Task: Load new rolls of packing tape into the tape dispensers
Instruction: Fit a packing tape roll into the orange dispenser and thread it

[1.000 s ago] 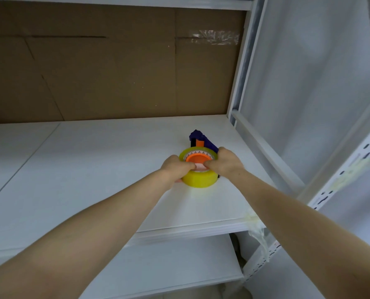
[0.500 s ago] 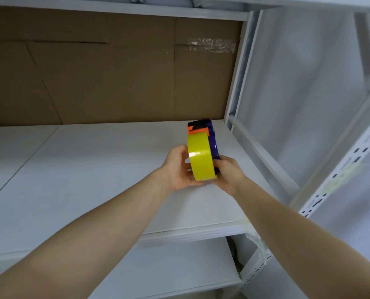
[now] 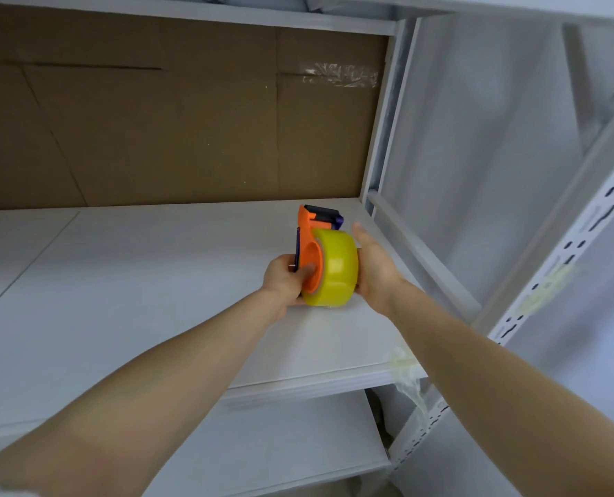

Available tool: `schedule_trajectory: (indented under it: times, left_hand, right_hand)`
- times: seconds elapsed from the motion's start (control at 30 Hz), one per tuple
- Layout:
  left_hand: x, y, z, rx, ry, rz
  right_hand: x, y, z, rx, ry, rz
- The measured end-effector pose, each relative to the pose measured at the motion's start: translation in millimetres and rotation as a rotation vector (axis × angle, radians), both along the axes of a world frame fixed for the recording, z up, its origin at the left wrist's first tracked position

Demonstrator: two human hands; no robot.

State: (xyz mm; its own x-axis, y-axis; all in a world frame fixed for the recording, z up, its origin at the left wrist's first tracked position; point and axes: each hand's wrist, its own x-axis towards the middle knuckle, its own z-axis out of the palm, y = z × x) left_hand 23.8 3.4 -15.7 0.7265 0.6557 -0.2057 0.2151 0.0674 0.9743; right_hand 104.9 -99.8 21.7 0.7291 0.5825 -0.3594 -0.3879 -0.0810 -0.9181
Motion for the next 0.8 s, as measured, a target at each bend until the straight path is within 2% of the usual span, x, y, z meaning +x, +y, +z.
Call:
schedule_trajectory:
  times: [0.1, 0.17, 0.3, 0.4, 0.47, 0.53, 0.67, 0.8]
  left_hand:
    - [0.9, 3.7, -0.2, 0.205, 0.090, -0.021]
    - [0.0, 6.5, 7.4, 0.224, 0.122, -0.009]
    - [-3.2, 9.0, 25.6, 0.087, 0.015, 0.190]
    - [-3.5, -2.6, 31.9, -0.124, -0.059, 0.042]
    - [-1.7, -8.7, 32.9, -0.184, -0.096, 0.036]
    - [0.9, -11.7, 31.1, -0.179, -0.126, 0.050]
    - [-0.1, -18.2, 29.3, -0.119, -0.117, 0.025]
    - [-2.9, -18.4, 29.5, -0.112, -0.103, 0.014]
  right_hand:
    - [-3.2, 3.5, -6.4, 0.045, -0.044, 0.021]
    - [-6.4, 5.8, -11.2, 0.062, -0.026, 0.060]
    - [-8.5, 11.9, -21.5, 0.047, -0.035, 0.108]
    - [-9.3, 15.1, -24.0, 0.116, -0.050, 0.163]
    - [-10.0, 15.5, -23.4, 0.137, -0.054, 0.194]
    - [-10.1, 14.9, -19.4, 0.133, -0.054, 0.185]
    - [-4.2, 26.6, -14.1, 0.026, -0.032, -0.015]
    - [-6.8, 33.2, -14.9, -0.121, -0.256, -0.012]
